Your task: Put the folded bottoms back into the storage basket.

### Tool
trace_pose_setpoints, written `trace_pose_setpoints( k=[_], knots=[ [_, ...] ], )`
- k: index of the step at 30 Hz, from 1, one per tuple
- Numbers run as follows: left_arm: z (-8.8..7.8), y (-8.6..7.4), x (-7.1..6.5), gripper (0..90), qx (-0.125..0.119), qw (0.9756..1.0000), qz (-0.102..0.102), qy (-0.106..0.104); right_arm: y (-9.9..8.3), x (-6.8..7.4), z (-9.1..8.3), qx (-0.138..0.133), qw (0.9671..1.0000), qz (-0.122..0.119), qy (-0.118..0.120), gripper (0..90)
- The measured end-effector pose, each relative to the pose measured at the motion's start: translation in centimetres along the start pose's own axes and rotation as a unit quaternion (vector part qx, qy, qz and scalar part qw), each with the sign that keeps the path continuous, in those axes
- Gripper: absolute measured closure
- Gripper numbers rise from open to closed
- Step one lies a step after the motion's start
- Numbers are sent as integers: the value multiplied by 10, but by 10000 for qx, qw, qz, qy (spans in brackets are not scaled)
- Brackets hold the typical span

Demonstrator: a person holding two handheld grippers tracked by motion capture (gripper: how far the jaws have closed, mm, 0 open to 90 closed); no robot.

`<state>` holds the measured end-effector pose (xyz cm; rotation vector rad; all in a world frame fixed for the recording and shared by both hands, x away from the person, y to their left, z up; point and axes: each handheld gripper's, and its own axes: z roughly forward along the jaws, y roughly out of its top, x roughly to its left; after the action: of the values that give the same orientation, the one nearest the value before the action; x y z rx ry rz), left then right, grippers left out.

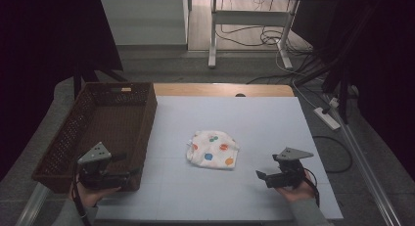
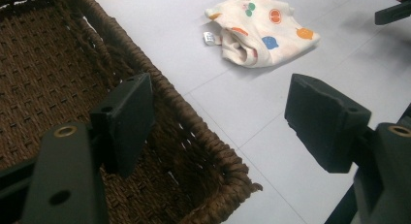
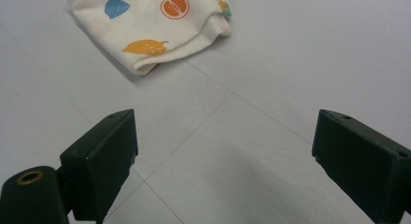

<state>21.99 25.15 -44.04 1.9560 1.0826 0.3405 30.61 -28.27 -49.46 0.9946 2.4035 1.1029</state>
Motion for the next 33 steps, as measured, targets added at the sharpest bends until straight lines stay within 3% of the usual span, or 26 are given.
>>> trace_pose_setpoints(
  k=[33],
  knots=[
    [15, 15, -11, 253, -17, 9999, 118, -115, 0, 1, 1, 12, 10000, -23, 33, 93]
  ],
)
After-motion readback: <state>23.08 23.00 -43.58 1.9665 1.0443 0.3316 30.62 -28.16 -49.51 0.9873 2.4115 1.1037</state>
